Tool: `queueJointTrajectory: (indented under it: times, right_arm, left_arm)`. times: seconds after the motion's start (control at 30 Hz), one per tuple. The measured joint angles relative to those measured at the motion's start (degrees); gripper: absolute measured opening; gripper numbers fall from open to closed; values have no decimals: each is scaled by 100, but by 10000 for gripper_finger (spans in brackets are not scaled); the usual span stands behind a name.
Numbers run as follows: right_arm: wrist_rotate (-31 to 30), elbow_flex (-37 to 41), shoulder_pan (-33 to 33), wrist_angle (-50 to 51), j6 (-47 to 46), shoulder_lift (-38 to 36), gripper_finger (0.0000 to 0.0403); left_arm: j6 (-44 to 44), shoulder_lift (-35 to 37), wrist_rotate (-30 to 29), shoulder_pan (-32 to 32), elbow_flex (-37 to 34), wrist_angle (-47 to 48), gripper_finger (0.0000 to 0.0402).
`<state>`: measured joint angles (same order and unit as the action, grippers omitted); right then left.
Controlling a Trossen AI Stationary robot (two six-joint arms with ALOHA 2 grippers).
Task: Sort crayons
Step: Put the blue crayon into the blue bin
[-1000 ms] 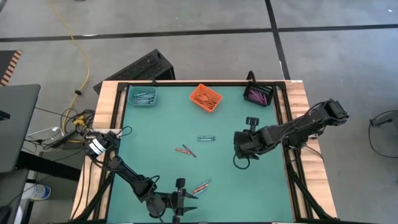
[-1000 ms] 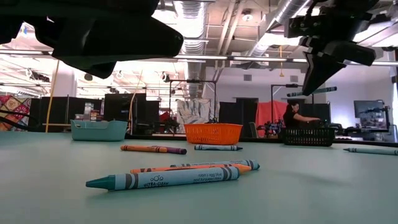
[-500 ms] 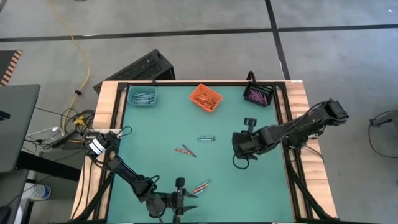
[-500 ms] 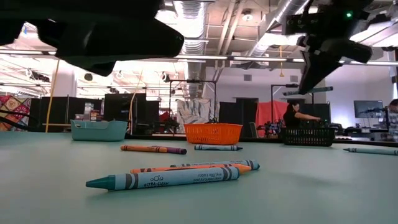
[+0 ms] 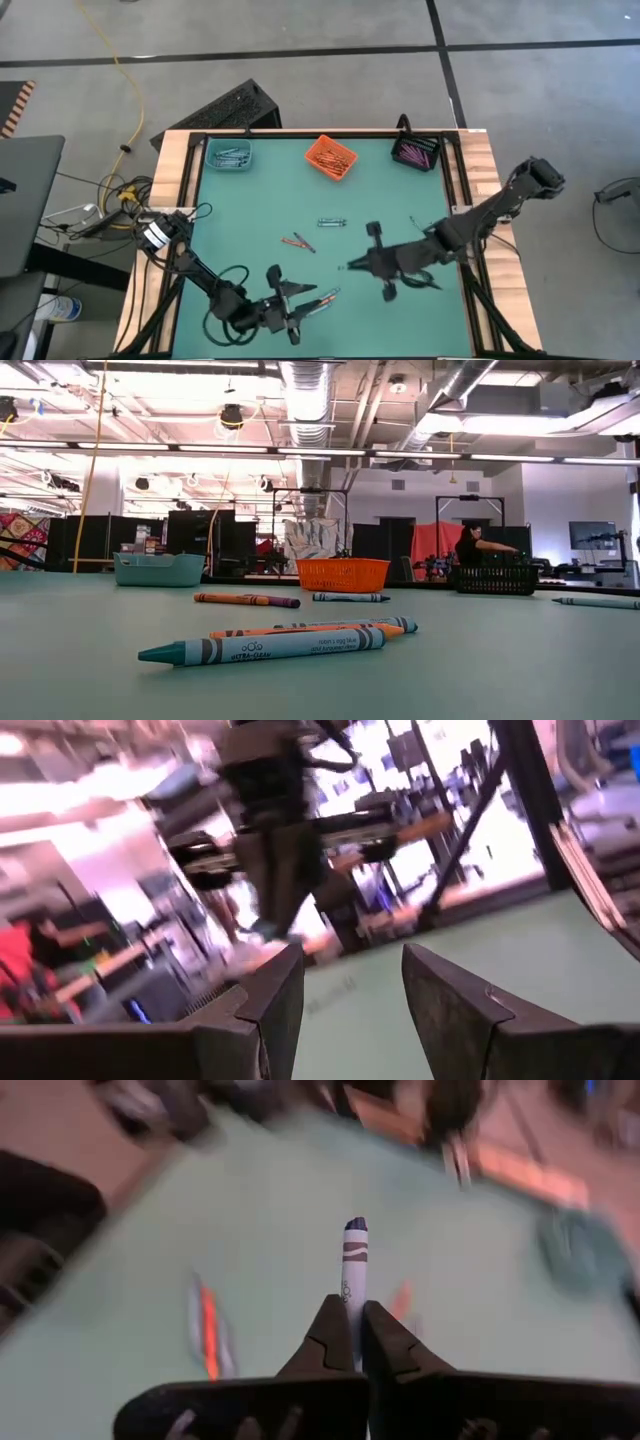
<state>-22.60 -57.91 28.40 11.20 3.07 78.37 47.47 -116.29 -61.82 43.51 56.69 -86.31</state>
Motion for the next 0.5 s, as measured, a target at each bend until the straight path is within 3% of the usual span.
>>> queueJointTrajectory:
  times: [0.1,0.27,0.5]
  right_arm:
    - [43,-2,355,-815,631,-51,0]
    - [83,-7,772,-1801,1266,35,0]
    - [43,-4,950,-2272,1659,386,0]
  left_arm:
    - [517,37,287,-32,18,-341,159]
    - [617,83,950,-103,182,-237,159]
    - [647,85,1034,-87,285,-60,159]
